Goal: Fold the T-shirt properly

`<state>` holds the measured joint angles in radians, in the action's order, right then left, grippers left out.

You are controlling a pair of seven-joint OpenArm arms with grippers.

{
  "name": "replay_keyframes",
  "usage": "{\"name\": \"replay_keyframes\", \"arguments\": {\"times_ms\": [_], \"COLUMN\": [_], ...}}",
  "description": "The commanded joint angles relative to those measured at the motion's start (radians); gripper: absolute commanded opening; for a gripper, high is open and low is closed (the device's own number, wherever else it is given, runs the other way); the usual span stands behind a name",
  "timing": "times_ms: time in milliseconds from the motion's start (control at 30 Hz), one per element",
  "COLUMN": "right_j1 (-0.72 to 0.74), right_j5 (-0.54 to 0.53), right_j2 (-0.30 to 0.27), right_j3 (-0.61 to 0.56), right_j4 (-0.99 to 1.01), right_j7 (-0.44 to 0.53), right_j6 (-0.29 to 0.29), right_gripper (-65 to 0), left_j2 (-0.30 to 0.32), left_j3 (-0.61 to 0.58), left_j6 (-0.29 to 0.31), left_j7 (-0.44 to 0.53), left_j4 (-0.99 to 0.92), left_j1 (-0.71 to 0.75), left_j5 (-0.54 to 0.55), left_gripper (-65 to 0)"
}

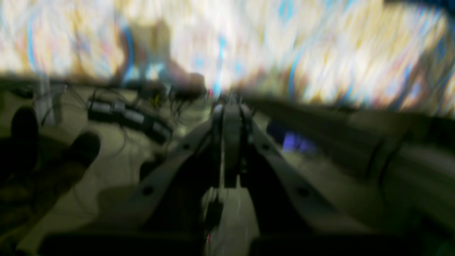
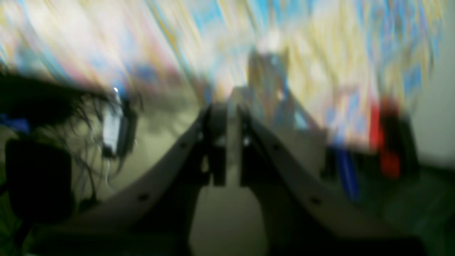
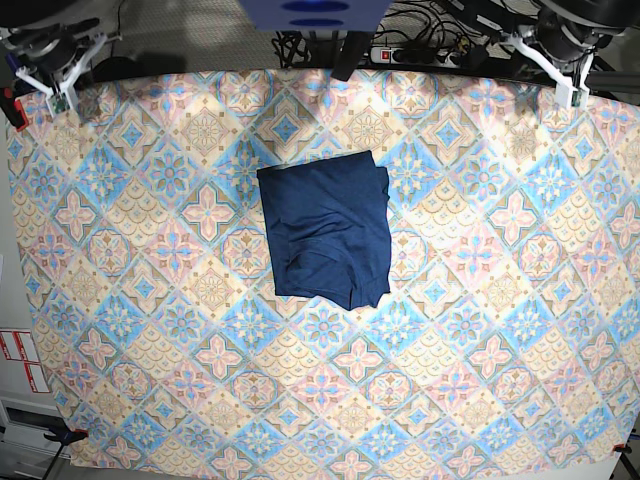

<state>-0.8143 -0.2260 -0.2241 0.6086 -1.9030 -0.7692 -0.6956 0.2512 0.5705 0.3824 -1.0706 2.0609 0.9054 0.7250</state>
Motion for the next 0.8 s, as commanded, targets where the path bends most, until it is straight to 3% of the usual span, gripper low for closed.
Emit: {"name": "replay_keyframes", "arguments": {"times_ms": [0, 167, 333, 500, 600, 767], "right_j1": [-0.040, -0.155, -0.184, -0.178, -0.095, 0.046], "right_j5": [-0.013, -0.006, -0.006, -0.005, -0.002, 0.081], "right_j2": [-0.007, 0.041, 0.073, 0.073, 0.071, 0.068], "right_j3": [0.023, 0.026, -0.026, -0.085, -0.103, -0.157], "right_j4": [-0.013, 0.066, 0.274, 0.521, 0.678, 0.956], "right_j7": [0.015, 0.015, 0.015, 0.035, 0.110, 0.221], "right_j6": [-0.003, -0.003, -0.003, -0.003, -0.003, -0.003], "right_gripper": [-60.2, -60.2, -60.2, -60.2, -60.2, -60.2], "left_j2": [0.009, 0.007, 0.027, 0.030, 0.027, 0.021], "left_j3": [0.004, -0.016, -0.203, -0.370, -0.455, -0.551], "left_j6": [0.014, 0.020, 0.020, 0.017, 0.014, 0.014], "left_j7": [0.010, 0.010, 0.046, 0.321, 0.445, 0.613], "left_j4": [0.016, -0.009, -0.115, -0.398, -0.603, -0.960], "left_j1": [0.037, 0.136, 0.160, 0.139, 0.064, -0.119], "left_j5": [0.008, -0.029, -0.227, -0.370, -0.433, -0.450], "left_gripper": [-65.0, -65.0, -65.0, -65.0, -65.0, -65.0]}}
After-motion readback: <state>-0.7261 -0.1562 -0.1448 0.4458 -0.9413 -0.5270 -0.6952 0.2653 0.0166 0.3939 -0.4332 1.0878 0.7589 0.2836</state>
